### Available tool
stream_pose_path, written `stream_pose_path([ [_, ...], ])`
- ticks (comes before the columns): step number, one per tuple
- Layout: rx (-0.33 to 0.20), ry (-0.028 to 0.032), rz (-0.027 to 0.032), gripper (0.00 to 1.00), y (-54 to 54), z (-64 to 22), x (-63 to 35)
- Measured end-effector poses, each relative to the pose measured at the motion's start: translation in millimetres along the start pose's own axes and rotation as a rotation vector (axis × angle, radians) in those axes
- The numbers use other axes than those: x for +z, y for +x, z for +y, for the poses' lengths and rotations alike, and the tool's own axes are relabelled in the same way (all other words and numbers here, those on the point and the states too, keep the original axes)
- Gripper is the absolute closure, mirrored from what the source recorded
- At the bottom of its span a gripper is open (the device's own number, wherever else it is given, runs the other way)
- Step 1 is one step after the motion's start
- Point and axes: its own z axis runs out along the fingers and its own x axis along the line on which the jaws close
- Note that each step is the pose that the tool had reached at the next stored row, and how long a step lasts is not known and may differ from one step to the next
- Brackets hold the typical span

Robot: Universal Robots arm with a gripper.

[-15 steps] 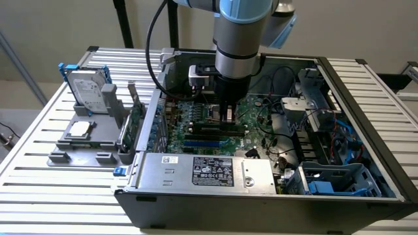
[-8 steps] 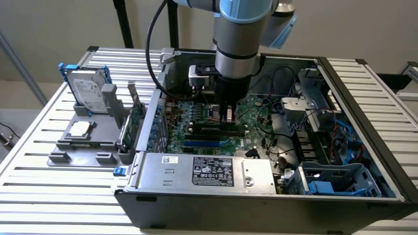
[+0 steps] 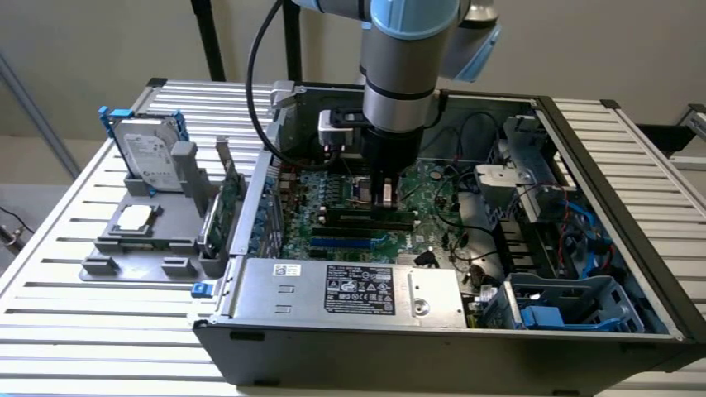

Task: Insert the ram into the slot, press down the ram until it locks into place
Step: 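Insert the ram into the slot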

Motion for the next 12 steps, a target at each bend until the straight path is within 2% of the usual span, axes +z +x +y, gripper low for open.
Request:
stream_pose_path([
  [12, -0.008, 0.0001, 0.0002, 0.87, -1.0, 0.1, 2.7],
])
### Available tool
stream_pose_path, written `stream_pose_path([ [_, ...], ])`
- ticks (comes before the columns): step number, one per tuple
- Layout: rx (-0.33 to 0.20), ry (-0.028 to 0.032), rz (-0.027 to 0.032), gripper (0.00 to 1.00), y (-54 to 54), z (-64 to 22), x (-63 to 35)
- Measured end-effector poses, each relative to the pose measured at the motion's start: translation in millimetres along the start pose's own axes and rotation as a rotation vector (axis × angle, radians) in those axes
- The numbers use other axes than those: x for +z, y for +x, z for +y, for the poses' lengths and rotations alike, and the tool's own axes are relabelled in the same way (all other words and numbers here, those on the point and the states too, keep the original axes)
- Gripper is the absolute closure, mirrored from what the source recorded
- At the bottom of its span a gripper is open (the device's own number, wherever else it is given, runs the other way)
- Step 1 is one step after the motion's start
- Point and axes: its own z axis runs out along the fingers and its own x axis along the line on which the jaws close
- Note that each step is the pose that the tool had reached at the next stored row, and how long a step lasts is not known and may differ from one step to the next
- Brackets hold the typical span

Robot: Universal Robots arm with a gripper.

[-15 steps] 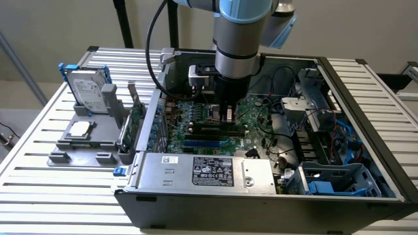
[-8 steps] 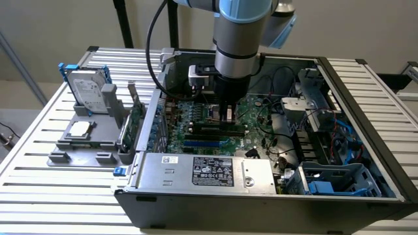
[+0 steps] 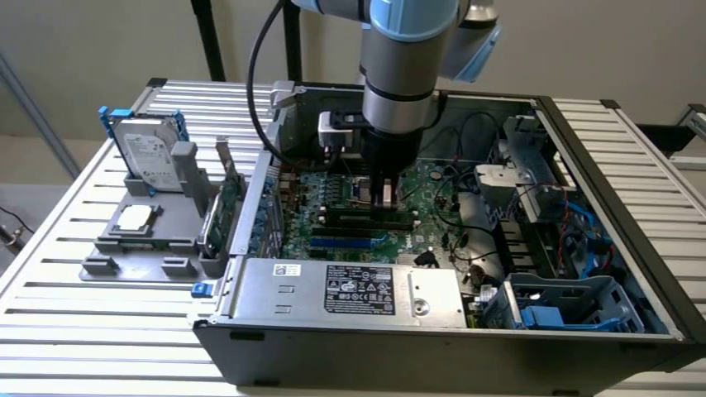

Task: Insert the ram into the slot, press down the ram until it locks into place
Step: 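Insert the ram into the slot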

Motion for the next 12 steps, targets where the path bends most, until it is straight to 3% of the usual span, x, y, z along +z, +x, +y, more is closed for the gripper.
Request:
stream_pose_path([
  [4, 0.0, 0.0, 0.0001, 0.87, 0.0, 0.0, 1.4],
  [7, -0.001, 0.0, 0.0, 0.8, 0.0, 0.1, 0.3],
  [8, 0.0, 0.0, -0.0002, 0.8, 0.0, 0.1, -1.9],
  [9, 0.0, 0.0, -0.0002, 0.73, 0.0, 0.1, -5.6],
  [12, 0.0, 0.0, 0.0, 0.73, 0.0, 0.3, -17.1],
])
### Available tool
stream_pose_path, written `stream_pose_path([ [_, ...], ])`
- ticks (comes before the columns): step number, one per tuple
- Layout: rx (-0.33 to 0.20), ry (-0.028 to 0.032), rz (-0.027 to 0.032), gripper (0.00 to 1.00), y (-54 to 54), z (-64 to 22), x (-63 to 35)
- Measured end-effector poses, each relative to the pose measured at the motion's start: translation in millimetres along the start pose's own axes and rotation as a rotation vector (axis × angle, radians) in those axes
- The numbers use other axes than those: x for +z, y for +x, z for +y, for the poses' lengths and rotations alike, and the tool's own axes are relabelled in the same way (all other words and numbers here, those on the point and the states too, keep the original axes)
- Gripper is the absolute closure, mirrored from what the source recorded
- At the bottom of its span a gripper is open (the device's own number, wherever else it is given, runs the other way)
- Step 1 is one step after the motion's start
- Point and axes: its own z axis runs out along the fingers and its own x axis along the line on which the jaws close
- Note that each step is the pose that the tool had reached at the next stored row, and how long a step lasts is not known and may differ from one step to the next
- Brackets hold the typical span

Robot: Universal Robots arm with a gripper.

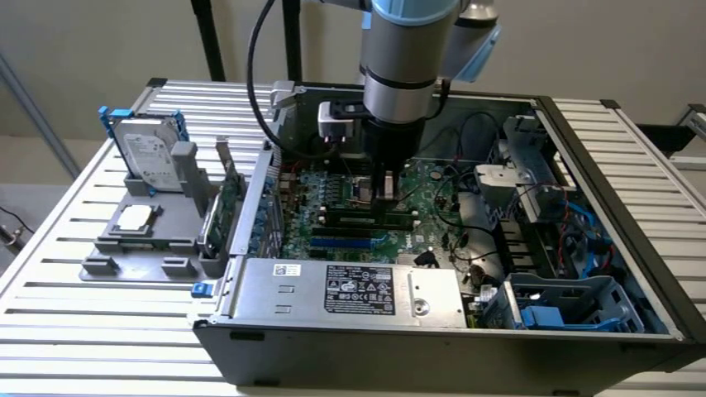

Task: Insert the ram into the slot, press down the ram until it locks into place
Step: 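Insert the ram into the slot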

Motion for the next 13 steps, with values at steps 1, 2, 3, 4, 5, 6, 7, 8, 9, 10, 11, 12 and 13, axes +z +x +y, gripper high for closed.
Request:
stream_pose_path([
  [1, 0.0, 0.0001, -0.0001, 0.73, 0.0, 0.1, -3.3],
  [2, 0.0, 0.0, -0.0001, 0.73, 0.0, 0.4, -5.7],
  [3, 0.0, 0.0, -0.0001, 0.73, 0.0, 0.8, -8.0],
  [4, 0.0, 0.0, -0.0001, 0.73, 0.0, 1.1, -9.8],
  [5, 0.0, 0.0, -0.0001, 0.75, 0.0, 1.3, -11.4],
  [6, 0.0, -0.0002, -0.0001, 0.75, 0.1, 1.4, -12.3],
  [7, 0.0, -0.0005, -0.0001, 0.87, 0.1, 1.4, -12.7],
  [8, 0.0, -0.0006, -0.0003, 0.87, 0.1, 1.5, -12.7],
  [9, 0.0, -0.0006, -0.0002, 0.89, 0.1, 1.5, -12.7],
  [10, 0.0, -0.0006, -0.0002, 0.89, 0.1, 1.5, -12.7],
  [11, 0.0, -0.0006, -0.0002, 0.89, 0.1, 1.5, -12.7],
  [12, 0.0, -0.0006, -0.0001, 0.89, 0.1, 1.5, -12.7],
  [13, 0.0, -0.0007, 0.0, 0.89, 0.1, 1.5, -12.8],
])
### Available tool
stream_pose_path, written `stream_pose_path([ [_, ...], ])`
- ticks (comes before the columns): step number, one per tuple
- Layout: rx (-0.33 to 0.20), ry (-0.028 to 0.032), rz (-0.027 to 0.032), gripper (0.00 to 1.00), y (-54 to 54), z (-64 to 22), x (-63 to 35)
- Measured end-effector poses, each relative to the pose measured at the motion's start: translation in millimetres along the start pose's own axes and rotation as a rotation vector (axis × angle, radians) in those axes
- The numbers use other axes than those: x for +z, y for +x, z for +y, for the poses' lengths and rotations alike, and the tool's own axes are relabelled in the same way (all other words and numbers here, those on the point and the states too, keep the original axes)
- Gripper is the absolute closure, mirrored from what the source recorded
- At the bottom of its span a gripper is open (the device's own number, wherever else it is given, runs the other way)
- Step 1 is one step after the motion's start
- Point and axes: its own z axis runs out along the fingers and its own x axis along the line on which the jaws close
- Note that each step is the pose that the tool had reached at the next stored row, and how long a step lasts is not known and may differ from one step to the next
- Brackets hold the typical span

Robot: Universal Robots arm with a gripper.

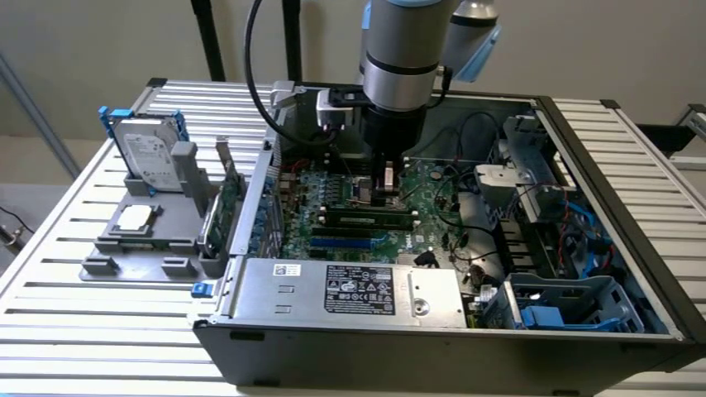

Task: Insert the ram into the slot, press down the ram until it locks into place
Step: 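Press down the ram until it locks into place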

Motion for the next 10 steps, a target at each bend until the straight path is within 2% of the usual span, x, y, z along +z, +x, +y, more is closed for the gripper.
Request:
stream_pose_path([
  [10, 0.0, 0.0, 0.0, 0.89, 0.0, 0.0, 0.4],
])
